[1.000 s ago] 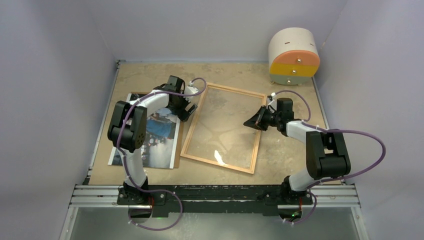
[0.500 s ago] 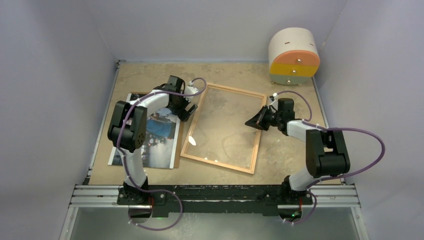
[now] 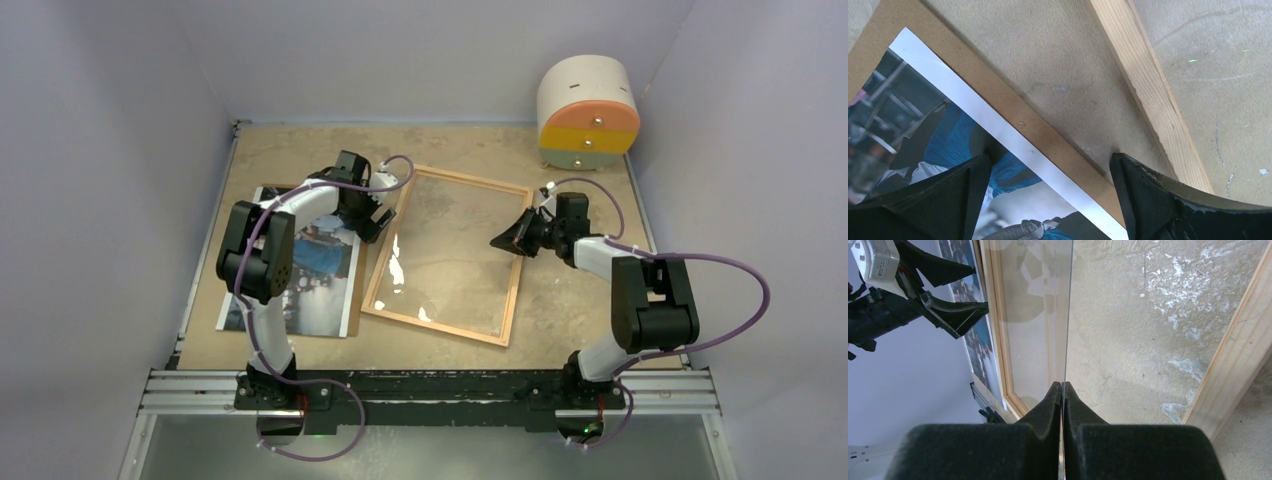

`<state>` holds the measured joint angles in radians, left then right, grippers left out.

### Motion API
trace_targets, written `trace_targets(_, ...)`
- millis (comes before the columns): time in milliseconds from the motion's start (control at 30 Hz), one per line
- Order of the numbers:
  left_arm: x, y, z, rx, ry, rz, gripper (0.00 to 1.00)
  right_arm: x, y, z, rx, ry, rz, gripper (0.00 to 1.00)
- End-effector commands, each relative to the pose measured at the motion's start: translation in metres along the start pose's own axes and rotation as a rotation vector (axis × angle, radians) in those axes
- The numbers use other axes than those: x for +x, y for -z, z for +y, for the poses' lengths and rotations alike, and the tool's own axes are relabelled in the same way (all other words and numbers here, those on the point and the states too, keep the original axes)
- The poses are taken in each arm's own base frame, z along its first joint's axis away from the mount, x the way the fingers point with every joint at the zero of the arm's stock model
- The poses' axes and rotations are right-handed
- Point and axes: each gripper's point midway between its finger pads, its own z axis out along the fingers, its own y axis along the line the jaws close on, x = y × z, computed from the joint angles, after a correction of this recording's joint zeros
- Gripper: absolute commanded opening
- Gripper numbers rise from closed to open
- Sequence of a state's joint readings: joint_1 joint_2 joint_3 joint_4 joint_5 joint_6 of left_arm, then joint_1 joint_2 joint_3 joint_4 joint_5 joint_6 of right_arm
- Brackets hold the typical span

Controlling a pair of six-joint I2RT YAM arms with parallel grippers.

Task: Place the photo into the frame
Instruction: Place the photo frame item in the photo frame.

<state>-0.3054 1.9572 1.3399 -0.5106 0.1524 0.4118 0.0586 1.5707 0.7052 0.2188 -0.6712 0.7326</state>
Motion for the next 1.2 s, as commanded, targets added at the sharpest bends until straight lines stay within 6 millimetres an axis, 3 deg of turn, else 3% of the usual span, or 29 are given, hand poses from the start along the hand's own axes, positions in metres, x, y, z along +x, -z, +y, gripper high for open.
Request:
trace_targets(0, -0.010, -0.002, -0.002, 0.013, -0.024, -0.019, 0.96, -0.018, 0.004, 0.015, -0.023, 0.038, -0.051, 0.00)
trace_targets(300, -0.010, -0.003, -0.003, 0.013, -0.026, -0.015, 0.95, -0.009, 0.010, 0.013, -0.021, 0.037, -0.053, 0.00)
trace_targets(633, -0.009, -0.003, -0.004, 0.010, -0.026, -0.013, 0.95, -0.012, 0.016, 0.024, -0.058, 0.059, -0.082, 0.00)
trace_targets(1167, -0.002, -0.012, -0.020, 0.061, -0.032, 0.006, 0.94, -0.011, 0.035, 0.081, -0.352, 0.144, -0.130, 0.00)
